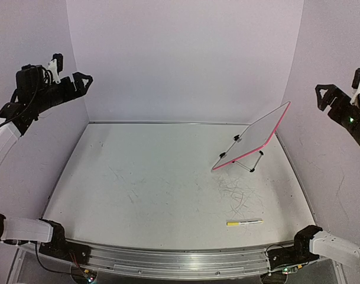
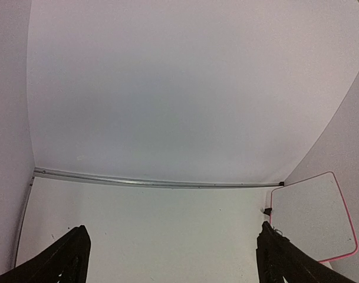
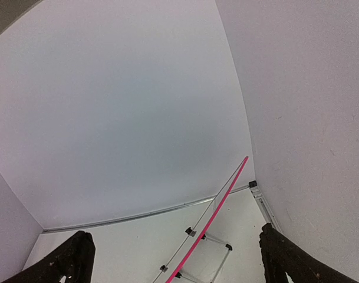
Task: Write a sentence on the whiteboard
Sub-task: Move the whiteboard to the corner of the board.
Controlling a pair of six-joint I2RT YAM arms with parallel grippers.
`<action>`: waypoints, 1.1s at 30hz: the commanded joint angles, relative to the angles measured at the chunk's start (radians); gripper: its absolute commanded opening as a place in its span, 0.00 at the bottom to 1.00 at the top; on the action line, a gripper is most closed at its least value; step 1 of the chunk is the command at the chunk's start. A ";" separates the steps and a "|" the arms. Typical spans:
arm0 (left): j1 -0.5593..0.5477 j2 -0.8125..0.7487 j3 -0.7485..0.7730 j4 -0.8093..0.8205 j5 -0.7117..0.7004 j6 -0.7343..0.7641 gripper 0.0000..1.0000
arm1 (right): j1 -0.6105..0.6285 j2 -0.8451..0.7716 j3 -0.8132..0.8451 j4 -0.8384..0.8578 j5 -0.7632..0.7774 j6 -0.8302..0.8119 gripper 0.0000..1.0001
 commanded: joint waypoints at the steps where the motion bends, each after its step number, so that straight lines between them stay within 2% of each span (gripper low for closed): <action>1: 0.000 0.018 -0.005 0.006 0.079 -0.011 0.99 | 0.005 -0.004 -0.007 0.005 0.044 0.006 0.98; 5: 0.000 0.040 -0.036 0.005 0.115 -0.016 0.99 | 0.006 0.011 -0.012 0.005 0.014 -0.005 0.98; 14: -0.014 0.159 -0.106 0.006 0.230 -0.082 0.99 | 0.005 0.102 0.005 0.044 -0.168 -0.048 0.98; 16: -0.057 0.192 -0.117 0.006 0.227 -0.082 1.00 | 0.006 0.117 -0.007 0.079 -0.239 -0.038 0.98; 20: -0.186 0.261 -0.143 0.023 0.136 -0.061 0.99 | 0.005 0.151 -0.027 0.129 -0.383 -0.019 0.98; 25: -0.249 0.374 -0.191 0.171 0.221 -0.095 0.99 | 0.005 0.161 -0.057 0.143 -0.421 0.010 0.98; 27: -0.264 0.409 -0.237 0.319 0.310 -0.126 0.99 | 0.006 0.149 -0.062 0.143 -0.417 0.018 0.98; 29: -0.309 0.465 -0.260 0.456 0.338 -0.094 0.99 | 0.005 0.132 -0.064 0.141 -0.407 0.024 0.98; 33: -0.415 0.653 -0.136 0.473 0.332 0.000 0.98 | 0.006 0.112 -0.059 0.113 -0.390 0.029 0.98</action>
